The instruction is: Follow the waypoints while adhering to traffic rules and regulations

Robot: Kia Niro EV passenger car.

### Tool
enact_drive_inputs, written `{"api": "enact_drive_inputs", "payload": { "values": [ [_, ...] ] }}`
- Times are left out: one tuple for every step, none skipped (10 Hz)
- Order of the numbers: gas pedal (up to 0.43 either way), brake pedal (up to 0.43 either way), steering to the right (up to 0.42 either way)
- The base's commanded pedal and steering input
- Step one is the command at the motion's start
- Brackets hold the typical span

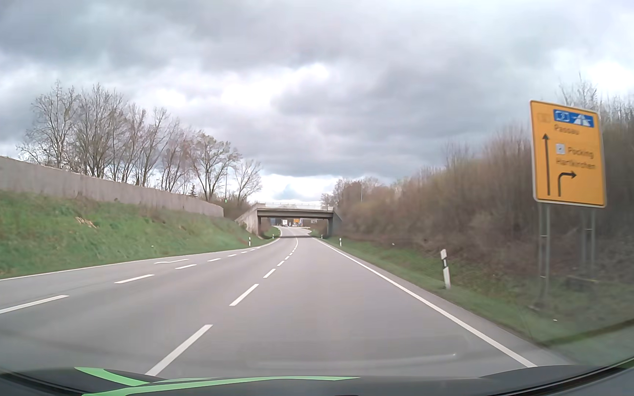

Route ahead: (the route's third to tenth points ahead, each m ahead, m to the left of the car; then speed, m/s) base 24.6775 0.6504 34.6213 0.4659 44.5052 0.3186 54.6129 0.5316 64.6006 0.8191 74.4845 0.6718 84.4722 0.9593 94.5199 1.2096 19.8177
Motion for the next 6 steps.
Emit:
{"api": "enact_drive_inputs", "payload": {
  "values": [
    [0.138, 0.0, 0.0],
    [0.138, 0.0, 0.0],
    [0.138, 0.0, 0.0],
    [0.15, 0.0, 0.0],
    [0.15, 0.0, 0.0],
    [0.15, 0.0, 0.0]
  ]
}}
